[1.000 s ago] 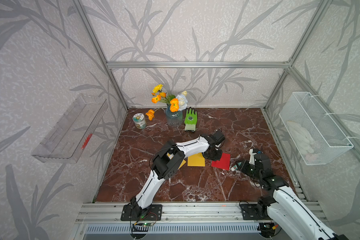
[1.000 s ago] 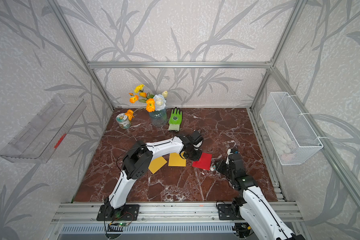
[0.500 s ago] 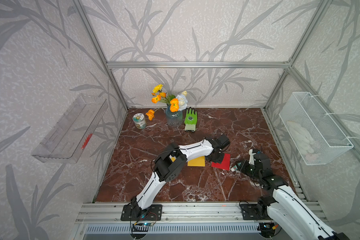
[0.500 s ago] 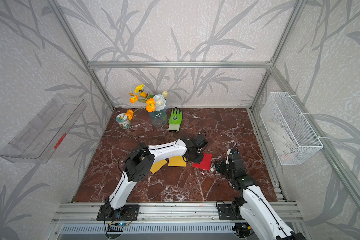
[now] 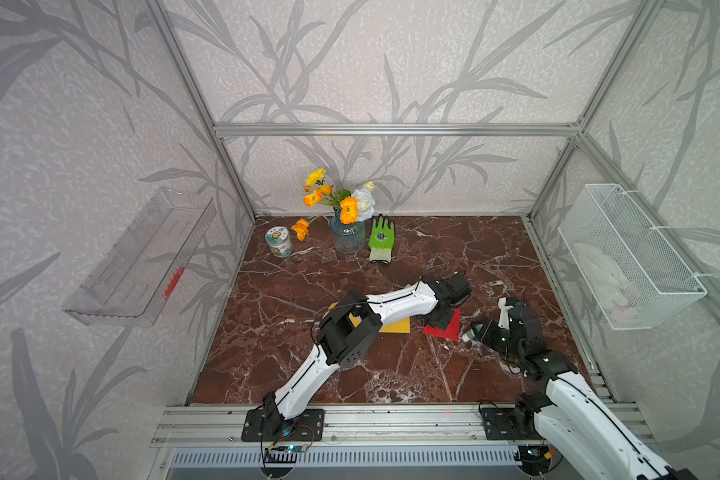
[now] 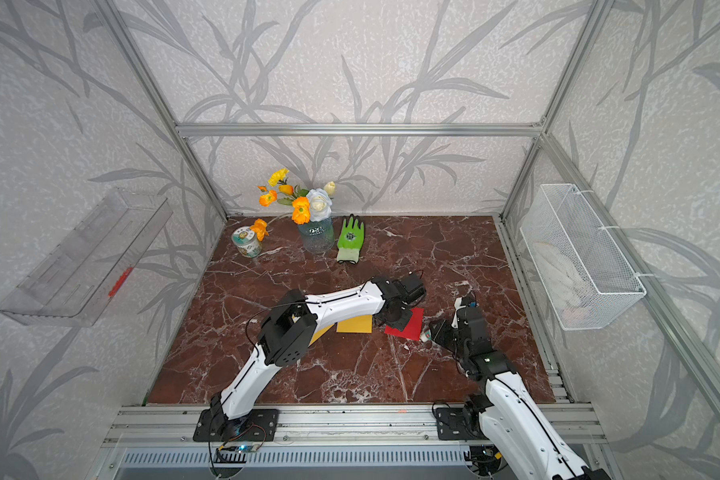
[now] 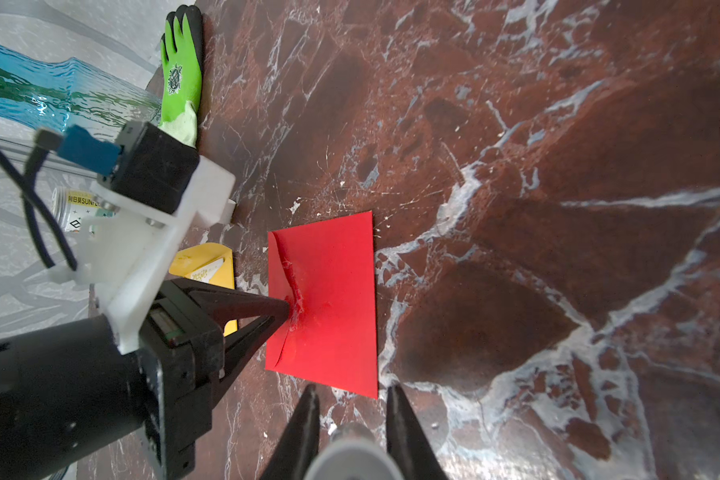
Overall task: Seal the envelope with a glue stick
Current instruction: Close the envelope at the center of the board.
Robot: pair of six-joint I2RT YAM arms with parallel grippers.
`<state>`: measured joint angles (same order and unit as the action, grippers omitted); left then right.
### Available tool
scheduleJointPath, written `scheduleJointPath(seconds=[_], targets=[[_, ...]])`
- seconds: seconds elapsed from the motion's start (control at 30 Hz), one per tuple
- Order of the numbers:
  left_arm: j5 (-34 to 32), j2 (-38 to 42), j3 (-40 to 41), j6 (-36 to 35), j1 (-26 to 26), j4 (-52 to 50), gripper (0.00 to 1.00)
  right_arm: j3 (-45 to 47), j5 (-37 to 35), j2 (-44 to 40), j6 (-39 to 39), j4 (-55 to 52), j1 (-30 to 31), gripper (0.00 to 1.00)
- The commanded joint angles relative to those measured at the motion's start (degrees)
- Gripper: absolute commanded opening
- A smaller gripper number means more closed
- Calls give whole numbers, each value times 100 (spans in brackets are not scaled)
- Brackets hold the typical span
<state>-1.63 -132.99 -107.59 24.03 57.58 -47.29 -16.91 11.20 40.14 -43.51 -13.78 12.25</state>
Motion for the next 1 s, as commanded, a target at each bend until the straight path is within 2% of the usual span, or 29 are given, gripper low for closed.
scheduleJointPath(seconds=[0.0, 0.07, 0.2, 0.3, 0.57, 0.73, 0.97], targets=[[579, -475, 468, -55, -19, -368, 0, -49, 31, -58, -9, -28, -30, 0], [793, -280, 546, -78, -150, -299, 1, -82, 40, -66, 0, -59, -30, 0], [1263, 379, 931, 14, -464, 189, 18, -124, 32, -115, 23, -124, -30, 0], [1535, 742, 1088, 101, -626, 537, 21, -122, 40, -124, 26, -92, -30, 0], [2207, 1326, 1512, 594, -898, 1417, 22, -168, 172, -93, 107, -84, -30, 0], [2797, 1652, 1888, 888, -1053, 2055, 28, -195, 185, -58, 119, -55, -30, 0], [2648, 1855, 2175, 961, -1182, 2101, 26, -282, 244, -6, 182, -46, -30, 0]])
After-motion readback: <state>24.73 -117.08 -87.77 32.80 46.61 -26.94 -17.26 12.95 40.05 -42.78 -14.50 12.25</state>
